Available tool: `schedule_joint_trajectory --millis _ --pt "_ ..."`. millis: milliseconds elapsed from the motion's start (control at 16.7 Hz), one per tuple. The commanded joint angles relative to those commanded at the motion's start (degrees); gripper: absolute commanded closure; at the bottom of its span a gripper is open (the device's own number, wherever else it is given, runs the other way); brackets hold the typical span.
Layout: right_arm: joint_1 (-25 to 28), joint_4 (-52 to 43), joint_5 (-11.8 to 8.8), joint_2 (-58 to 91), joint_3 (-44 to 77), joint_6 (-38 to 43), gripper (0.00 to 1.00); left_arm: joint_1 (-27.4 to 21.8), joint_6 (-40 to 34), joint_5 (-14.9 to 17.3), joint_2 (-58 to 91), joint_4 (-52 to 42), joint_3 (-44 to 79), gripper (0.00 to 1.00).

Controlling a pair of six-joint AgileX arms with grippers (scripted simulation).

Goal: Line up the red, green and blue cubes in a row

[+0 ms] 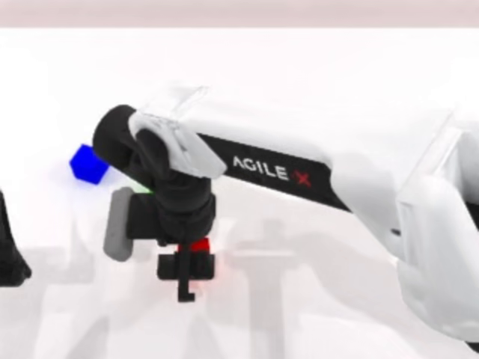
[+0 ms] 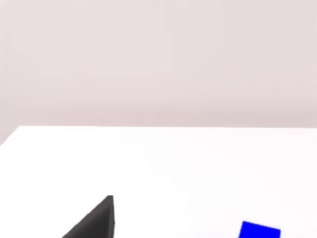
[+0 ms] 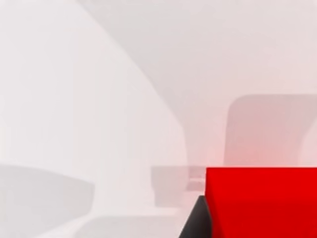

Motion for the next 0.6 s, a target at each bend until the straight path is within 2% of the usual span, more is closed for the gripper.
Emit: schedule_joint_trajectory --millis 420,600 --pt "0.0 0.0 0.0 0.0 0.0 0.0 0.02 0.0 0.0 0.0 0.0 0.0 0.0 0.0" --pt "0.0 0.0 0.0 0.0 0.0 0.0 0.0 0.0 0.0 0.0 0.0 0.0 0.0 0.0"
